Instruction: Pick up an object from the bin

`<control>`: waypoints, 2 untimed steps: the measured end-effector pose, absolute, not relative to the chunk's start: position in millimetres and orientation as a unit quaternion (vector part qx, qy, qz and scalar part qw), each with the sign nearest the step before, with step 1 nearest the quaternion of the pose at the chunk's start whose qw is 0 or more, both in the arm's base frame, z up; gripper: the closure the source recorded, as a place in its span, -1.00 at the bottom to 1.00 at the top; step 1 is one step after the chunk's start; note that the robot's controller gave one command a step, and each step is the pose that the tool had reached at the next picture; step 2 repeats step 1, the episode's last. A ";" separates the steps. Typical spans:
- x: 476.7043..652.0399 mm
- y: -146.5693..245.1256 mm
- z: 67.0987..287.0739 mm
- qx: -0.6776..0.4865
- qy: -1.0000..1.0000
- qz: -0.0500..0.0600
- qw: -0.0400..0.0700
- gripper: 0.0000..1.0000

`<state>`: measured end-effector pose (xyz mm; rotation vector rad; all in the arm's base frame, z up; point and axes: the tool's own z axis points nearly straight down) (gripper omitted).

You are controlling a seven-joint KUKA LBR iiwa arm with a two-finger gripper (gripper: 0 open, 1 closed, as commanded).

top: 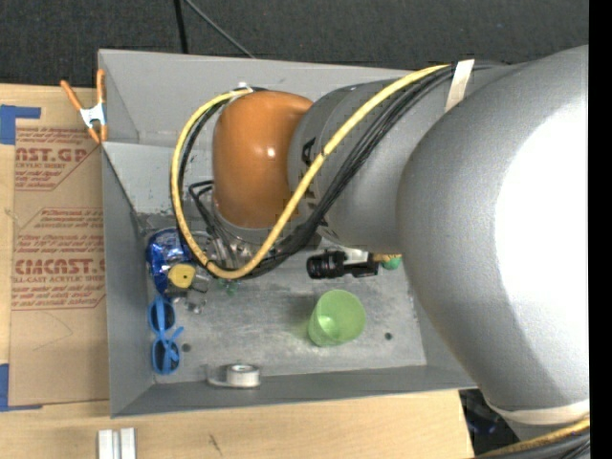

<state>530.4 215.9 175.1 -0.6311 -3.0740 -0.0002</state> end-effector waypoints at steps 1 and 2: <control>557.0 216.4 126.6 -0.202 -0.979 0.001 0.000 1.00; 557.0 216.4 126.6 -0.202 -0.979 0.001 0.000 1.00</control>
Offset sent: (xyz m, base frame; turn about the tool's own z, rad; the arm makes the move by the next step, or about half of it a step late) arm 0.0263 0.0001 -0.0454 0.0033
